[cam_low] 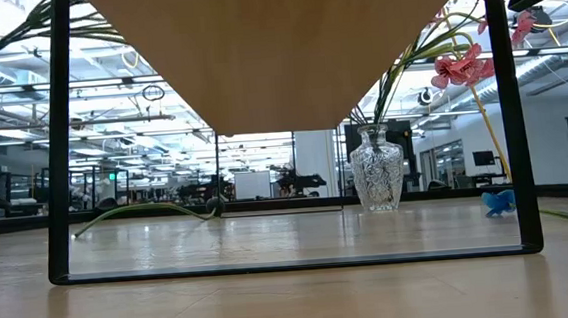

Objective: Pick and place flowers into a vace then onto a shelf
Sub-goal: Put the left blue flowers into the left transparent vase

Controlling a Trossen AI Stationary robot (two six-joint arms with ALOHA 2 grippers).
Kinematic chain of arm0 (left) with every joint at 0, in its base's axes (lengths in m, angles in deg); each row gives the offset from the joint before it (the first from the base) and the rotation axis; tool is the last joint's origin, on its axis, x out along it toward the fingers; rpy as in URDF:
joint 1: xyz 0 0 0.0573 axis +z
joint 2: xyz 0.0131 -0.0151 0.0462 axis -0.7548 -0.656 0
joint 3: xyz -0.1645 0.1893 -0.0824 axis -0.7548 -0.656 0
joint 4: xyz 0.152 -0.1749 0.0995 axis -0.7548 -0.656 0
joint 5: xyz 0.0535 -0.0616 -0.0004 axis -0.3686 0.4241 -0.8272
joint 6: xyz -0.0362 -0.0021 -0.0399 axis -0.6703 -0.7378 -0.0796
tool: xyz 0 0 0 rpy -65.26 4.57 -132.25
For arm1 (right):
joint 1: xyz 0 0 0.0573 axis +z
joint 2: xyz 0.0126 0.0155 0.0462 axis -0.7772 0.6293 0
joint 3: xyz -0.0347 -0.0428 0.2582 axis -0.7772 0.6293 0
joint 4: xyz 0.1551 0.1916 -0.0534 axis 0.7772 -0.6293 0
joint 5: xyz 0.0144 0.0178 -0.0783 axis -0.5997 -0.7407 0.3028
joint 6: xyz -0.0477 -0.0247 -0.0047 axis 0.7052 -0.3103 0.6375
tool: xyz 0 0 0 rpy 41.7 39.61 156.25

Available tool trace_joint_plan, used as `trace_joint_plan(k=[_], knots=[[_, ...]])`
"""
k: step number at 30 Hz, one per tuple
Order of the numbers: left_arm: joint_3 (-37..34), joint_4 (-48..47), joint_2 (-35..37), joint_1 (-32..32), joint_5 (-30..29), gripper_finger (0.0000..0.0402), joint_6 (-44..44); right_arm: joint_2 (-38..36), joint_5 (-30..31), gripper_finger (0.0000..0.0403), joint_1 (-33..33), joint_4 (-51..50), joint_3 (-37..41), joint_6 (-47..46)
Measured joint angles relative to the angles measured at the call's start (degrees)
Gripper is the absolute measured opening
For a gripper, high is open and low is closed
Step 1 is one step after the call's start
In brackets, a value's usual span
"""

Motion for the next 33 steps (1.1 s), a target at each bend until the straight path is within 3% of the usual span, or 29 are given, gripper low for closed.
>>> trace_joint_plan(k=[10, 18, 22, 29, 33], knots=[[0.0, -0.2, 0.0, 0.0, 1.2, 0.0085, -0.5, 0.0, 0.0, 0.0008, 0.0, 0.0, 0.0, 0.0], [0.0, -0.4, 0.0, 0.0, 0.5, 0.0015, -0.5, 0.0, 0.0, 0.0009, 0.0, 0.0, 0.0, 0.0], [0.0, -0.2, 0.0, 0.0, 0.8, 0.0005, -1.0, 0.0, 0.0, 0.0009, 0.0, 0.0, 0.0, 0.0], [0.0, 0.2, 0.5, 2.4, 1.8, 0.0065, -4.9, 0.0, 0.0, 0.0008, 0.0, 0.0, 0.0, 0.0], [0.0, 2.3, 3.0, 6.6, 8.1, 0.0105, -2.8, 0.0, 0.0, 0.0009, 0.0, 0.0, 0.0, 0.0]])
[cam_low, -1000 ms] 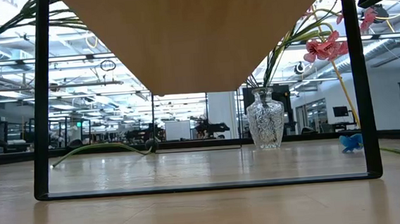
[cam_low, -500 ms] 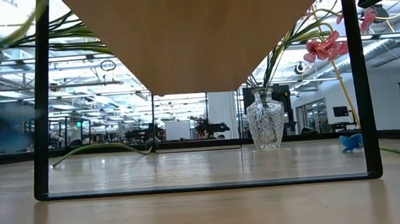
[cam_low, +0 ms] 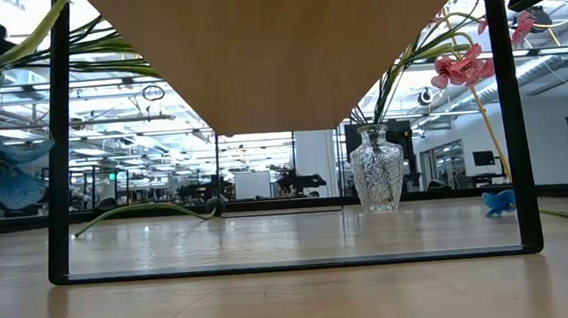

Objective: Pick and place flowers into a vace then onto a shelf
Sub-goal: Put the left blue flowers into the left transparent vase

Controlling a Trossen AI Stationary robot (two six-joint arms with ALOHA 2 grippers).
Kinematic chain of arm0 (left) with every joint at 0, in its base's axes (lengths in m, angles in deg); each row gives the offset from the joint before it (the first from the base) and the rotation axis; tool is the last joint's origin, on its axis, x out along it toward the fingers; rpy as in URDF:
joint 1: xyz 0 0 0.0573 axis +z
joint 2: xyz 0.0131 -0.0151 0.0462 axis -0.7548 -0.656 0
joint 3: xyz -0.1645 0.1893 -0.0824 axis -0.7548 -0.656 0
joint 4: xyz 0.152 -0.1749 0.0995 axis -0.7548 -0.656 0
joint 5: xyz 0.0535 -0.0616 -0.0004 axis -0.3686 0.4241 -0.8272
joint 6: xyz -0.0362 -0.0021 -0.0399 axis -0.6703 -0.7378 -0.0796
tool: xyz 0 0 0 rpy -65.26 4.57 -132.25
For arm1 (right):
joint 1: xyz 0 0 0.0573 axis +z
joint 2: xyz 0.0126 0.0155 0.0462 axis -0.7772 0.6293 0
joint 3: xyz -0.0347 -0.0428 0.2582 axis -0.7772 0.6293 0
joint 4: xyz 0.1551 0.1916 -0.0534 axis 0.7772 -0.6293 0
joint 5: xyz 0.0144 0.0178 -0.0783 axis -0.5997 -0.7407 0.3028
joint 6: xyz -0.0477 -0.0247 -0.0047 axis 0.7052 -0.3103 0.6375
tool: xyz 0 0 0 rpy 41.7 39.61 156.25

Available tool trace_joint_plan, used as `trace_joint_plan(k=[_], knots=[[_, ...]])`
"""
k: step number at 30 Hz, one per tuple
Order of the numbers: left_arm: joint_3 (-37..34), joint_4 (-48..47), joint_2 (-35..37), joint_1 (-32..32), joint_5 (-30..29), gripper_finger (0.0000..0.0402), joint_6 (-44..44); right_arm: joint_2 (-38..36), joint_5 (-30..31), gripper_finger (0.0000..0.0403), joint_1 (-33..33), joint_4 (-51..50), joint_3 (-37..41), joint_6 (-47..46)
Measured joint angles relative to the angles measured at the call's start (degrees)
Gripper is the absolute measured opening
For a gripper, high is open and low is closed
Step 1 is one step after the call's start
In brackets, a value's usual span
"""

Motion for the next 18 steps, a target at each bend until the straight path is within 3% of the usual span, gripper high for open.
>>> trace_joint_plan(k=[9, 18], knots=[[0.1, 14.4, 8.9, 11.0, 16.0, 0.0167, 23.7, 0.0, 0.0, 0.0009, 0.0, 0.0, 0.0, 0.0], [0.7, 19.7, 10.4, 20.8, 29.4, 0.0204, 33.4, 0.0, 0.0, 0.0009, 0.0, -0.1, 0.0, 0.0]])
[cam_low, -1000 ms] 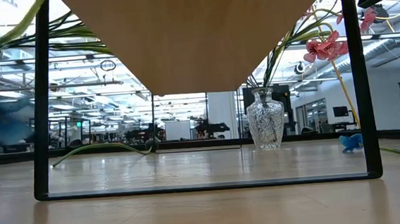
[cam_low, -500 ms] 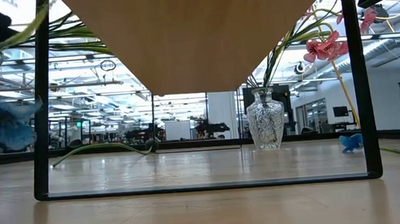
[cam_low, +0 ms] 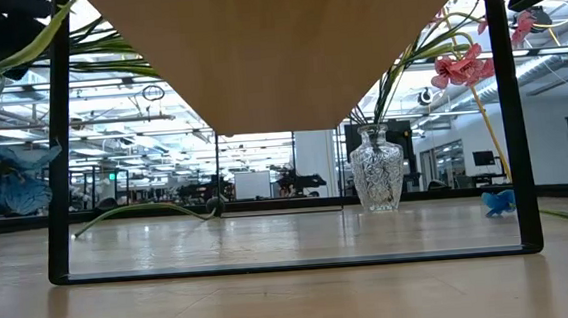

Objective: Pick and place flowers into a vace then onto a shelf
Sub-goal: Put the left blue flowers into the left transparent vase

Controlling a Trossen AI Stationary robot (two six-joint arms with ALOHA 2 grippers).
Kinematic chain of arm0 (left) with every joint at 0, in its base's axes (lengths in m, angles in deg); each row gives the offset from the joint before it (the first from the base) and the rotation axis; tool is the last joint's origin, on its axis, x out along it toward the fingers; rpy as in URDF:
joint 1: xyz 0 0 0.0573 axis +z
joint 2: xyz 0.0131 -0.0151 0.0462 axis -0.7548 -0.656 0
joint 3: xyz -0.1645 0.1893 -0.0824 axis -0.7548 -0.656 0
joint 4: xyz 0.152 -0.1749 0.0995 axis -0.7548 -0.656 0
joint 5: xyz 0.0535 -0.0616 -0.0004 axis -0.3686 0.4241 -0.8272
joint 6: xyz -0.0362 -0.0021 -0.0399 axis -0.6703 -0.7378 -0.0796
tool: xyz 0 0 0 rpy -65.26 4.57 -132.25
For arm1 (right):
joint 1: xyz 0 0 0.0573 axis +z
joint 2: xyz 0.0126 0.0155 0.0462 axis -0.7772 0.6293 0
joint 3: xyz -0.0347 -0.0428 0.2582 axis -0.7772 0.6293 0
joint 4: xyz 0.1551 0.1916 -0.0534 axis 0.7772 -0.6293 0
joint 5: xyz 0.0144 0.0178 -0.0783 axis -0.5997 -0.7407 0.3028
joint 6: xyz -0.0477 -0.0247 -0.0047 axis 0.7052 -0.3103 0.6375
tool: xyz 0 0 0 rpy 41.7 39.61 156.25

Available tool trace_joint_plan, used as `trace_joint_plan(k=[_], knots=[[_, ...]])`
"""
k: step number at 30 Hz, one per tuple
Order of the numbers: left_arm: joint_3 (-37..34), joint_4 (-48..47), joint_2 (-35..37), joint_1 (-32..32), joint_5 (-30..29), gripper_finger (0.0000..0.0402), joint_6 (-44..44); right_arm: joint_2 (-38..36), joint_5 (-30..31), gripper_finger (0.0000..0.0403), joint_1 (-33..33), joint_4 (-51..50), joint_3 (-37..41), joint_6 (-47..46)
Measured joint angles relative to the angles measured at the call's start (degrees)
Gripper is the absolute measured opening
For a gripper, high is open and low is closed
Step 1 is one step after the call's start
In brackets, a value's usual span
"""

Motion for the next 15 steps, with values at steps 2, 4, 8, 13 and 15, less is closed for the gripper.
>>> trace_joint_plan(k=[2, 4, 8, 13, 15], knots=[[1.6, -2.6, -0.1, 1.5, 2.0, 0.0209, -0.4, 0.0, 0.0, 0.0008, 0.0, 0.0, 0.0, 0.0], [4.0, -7.0, -0.2, 2.9, 4.7, 0.0213, -1.6, 0.0, 0.0, 0.0008, 0.0, 0.0, 0.0, 0.0], [9.8, -16.1, -1.3, 4.7, 9.3, 0.0216, -3.2, 0.0, 0.0, 0.0008, 0.0, -0.1, 0.0, 0.0], [14.4, -26.1, -5.7, 8.2, 15.8, 0.0216, -6.9, 0.0, 0.0, 0.0008, 0.0, -0.3, 0.0, 0.0], [15.7, -27.9, -7.9, 9.7, 18.7, 0.0216, -7.1, 0.0, 0.0, 0.0009, 0.0, -0.3, 0.0, 0.0]])
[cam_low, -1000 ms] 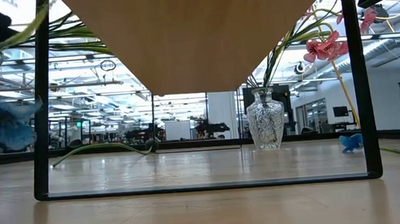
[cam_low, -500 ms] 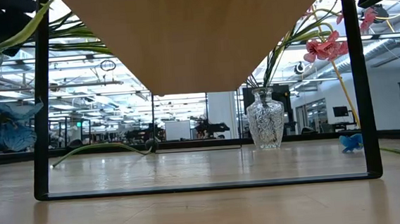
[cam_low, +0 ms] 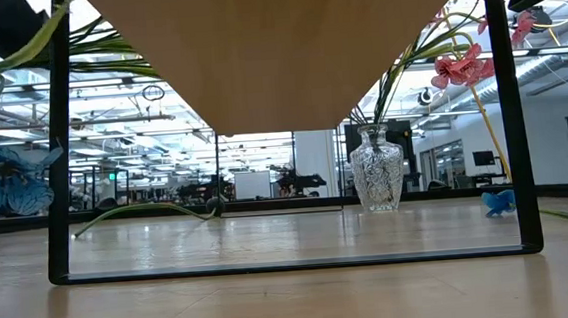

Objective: Pick and place flowers into a vace then onto a shelf
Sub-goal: Put the left blue flowers into the left transparent vase

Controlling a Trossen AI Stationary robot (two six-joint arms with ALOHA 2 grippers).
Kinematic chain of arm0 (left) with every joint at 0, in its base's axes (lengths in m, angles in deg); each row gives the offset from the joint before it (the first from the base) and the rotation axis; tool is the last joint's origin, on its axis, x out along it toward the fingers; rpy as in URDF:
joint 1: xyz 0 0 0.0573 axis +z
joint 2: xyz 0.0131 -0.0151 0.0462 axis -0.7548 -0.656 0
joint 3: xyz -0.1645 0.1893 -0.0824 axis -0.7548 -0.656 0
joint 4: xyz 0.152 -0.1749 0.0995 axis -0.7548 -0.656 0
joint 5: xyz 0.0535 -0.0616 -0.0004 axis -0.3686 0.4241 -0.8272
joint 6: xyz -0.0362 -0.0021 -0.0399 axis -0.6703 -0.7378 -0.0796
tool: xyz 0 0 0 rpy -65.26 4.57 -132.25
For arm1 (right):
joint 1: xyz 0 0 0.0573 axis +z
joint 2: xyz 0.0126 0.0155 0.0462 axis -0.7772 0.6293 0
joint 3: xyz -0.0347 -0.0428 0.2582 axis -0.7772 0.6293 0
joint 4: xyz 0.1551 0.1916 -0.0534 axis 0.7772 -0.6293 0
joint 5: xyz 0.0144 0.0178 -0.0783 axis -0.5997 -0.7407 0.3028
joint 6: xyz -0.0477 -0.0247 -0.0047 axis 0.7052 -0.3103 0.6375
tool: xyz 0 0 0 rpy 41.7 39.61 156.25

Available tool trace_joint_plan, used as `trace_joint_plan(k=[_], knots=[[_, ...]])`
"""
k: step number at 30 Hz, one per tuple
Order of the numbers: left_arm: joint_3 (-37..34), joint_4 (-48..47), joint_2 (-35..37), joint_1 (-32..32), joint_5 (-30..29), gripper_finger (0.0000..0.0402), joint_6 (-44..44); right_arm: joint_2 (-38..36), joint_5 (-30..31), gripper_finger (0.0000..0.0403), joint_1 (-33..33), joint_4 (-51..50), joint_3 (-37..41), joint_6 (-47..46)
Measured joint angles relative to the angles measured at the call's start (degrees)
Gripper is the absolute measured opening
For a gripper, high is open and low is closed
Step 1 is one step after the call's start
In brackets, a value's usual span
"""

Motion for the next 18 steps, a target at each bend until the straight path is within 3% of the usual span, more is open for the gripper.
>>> trace_joint_plan(k=[7, 18], knots=[[3.5, -3.2, -5.0, 1.5, 2.4, 0.0216, 2.0, 0.0, 0.0, 0.0008, 0.0, 0.0, 0.0, 0.0], [5.4, -6.0, -5.9, 1.3, 5.3, 0.0216, 4.4, 0.0, 0.0, 0.0008, 0.0, -0.2, 0.0, 0.0]])
